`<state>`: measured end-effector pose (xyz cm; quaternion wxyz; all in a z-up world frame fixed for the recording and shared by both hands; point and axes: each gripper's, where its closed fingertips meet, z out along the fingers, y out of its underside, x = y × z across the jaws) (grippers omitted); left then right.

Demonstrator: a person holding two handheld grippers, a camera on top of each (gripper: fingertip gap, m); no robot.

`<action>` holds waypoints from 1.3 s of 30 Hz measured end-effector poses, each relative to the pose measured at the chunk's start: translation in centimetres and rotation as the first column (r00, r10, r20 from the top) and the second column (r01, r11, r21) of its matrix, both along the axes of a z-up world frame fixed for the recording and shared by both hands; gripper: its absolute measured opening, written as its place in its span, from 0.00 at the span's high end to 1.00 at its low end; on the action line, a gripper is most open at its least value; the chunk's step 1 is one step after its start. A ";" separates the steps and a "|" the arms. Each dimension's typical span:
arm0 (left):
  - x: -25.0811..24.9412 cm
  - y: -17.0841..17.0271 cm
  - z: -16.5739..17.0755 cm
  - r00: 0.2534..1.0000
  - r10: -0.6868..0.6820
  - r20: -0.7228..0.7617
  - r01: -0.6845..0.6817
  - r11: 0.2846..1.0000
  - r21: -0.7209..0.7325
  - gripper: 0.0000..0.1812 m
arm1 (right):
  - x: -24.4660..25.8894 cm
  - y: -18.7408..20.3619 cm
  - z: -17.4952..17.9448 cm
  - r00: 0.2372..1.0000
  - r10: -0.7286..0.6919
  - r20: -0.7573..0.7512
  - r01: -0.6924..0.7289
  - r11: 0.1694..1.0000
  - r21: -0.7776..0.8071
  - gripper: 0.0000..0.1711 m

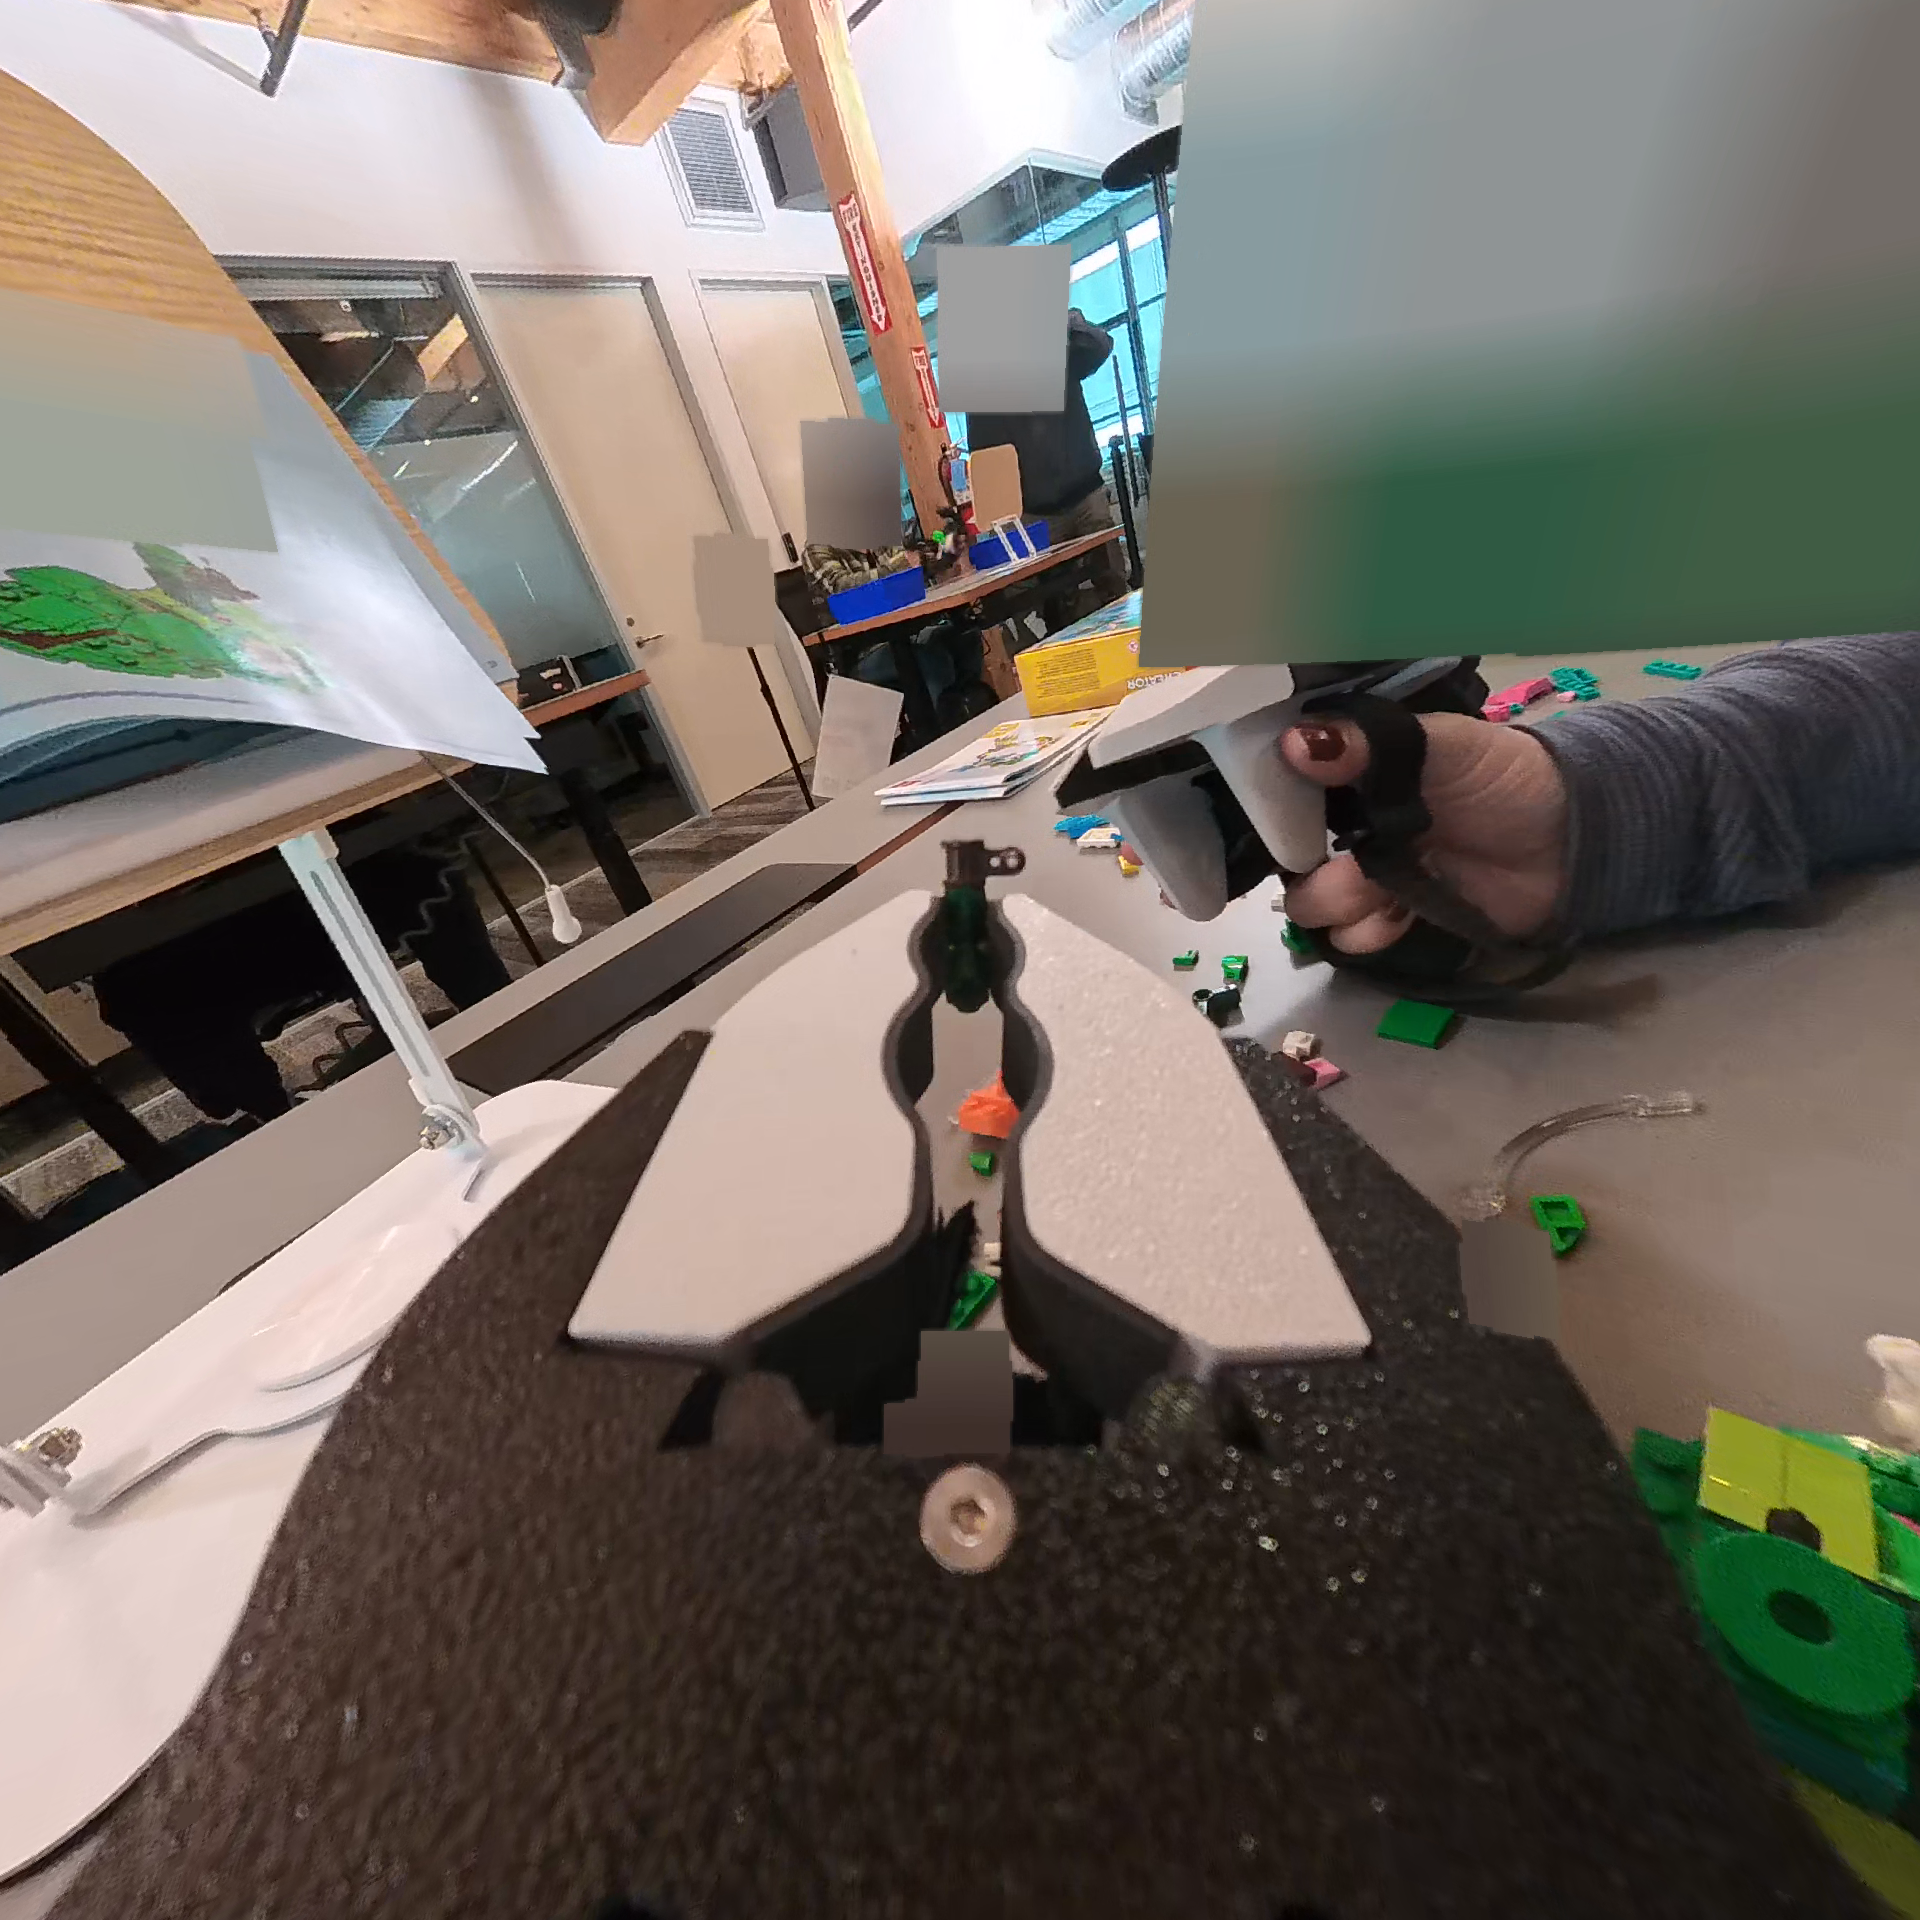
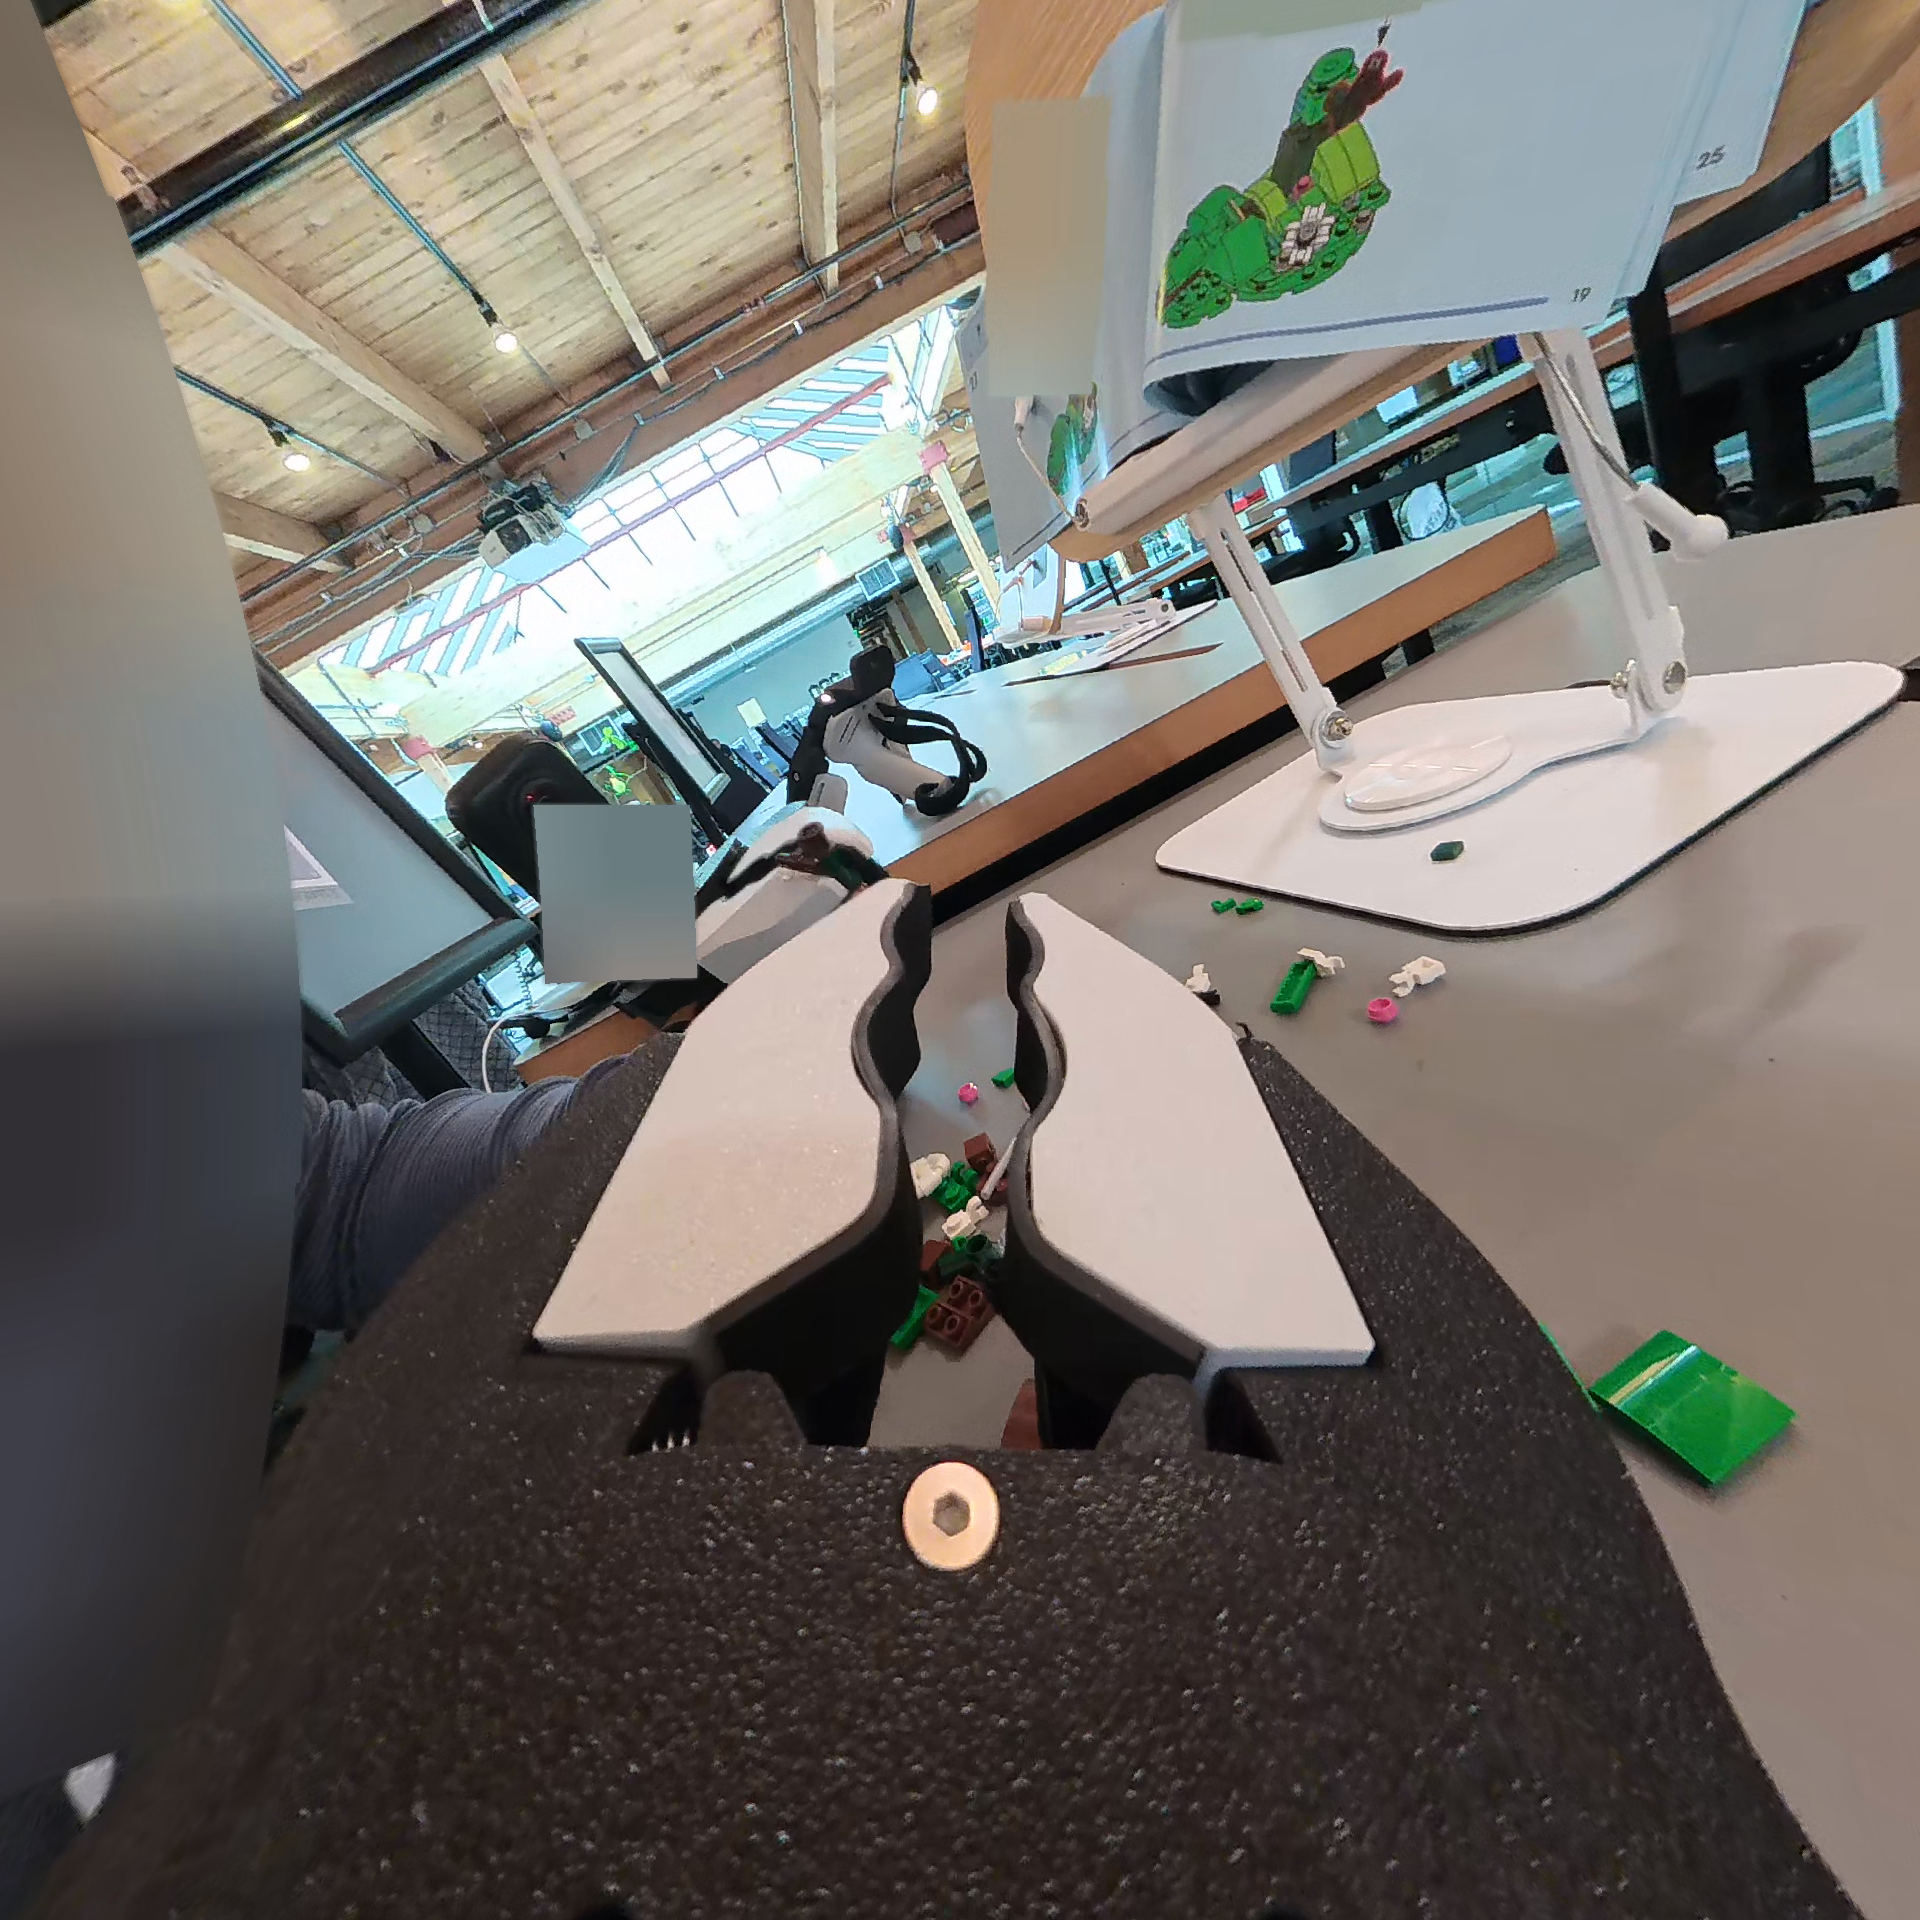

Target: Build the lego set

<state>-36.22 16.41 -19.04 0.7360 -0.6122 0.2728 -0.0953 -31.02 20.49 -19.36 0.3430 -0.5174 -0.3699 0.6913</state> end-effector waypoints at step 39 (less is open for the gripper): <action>1.6 0.5 -0.9 0.861 0.262 -0.436 -0.185 0.960 0.211 0.84 | -3.6 -4.4 -1.1 0.924 0.090 0.371 -0.211 0.930 0.301 0.96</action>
